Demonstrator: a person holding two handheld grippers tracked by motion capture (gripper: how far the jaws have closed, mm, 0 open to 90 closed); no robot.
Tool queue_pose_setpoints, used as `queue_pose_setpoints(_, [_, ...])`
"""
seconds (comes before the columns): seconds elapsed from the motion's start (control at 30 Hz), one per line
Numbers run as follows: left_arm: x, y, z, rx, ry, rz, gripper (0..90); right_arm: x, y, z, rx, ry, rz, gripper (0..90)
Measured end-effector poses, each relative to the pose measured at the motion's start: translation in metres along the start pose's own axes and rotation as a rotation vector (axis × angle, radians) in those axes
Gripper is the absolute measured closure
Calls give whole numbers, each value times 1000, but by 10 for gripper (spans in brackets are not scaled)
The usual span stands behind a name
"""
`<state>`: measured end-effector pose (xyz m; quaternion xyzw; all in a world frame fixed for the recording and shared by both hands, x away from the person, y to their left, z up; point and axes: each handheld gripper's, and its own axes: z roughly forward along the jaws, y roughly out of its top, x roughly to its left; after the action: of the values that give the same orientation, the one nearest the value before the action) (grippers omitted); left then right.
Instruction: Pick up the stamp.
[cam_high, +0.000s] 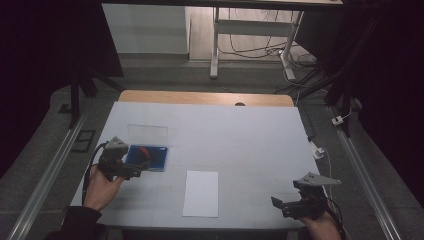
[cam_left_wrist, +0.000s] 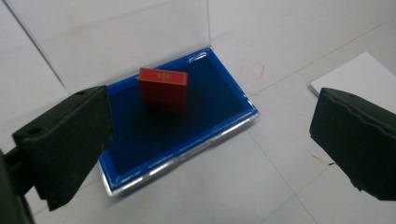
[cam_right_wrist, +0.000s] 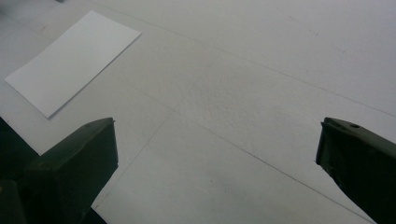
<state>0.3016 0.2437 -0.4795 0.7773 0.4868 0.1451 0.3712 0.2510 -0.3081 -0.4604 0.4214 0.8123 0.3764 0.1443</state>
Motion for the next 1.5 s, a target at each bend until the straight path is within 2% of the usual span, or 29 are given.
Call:
queue_pose_setpoints(0.2, [9,6,13,39,3,30,0,0,0,0,2,4,-2,0])
queue_pose_setpoints(0.47, [17,14,28,73,4,48,0,1,0,1,5,4,-6,0])
queue_pose_setpoints(0.63, [23,17,41,100,21,66,0,1,0,1,7,6,-7,0])
queue_pose_setpoints(0.77, [24,19,50,120,52,69,15,1,0,1,7,6,-8,0])
queue_pose_setpoints(0.87, [25,18,52,132,63,80,77,1,0,1,8,4,-12,0])
queue_pose_setpoints(0.9, [25,18,52,131,71,85,119,1,0,1,10,3,-13,0])
queue_pose_setpoints(0.97, [26,17,50,121,54,91,217,2,0,1,13,2,-13,0])
queue_pose_setpoints(1.0, [27,17,49,120,49,94,217,2,0,1,13,2,-13,0])
queue_pose_setpoints(1.07, [26,17,50,133,58,108,315,2,0,1,15,0,-17,0])
queue_pose_setpoints(1.2, [25,17,50,145,69,122,427,2,0,1,16,0,-18,0])
queue_pose_setpoints(1.27, [25,18,49,149,60,134,551,2,0,2,17,-1,-20,0])
queue_pose_setpoints(1.3, [24,18,49,150,62,134,573,2,0,2,16,-1,-18,0])
queue_pose_setpoints(1.5, [21,19,49,161,77,147,582,2,0,2,19,-2,-20,0])
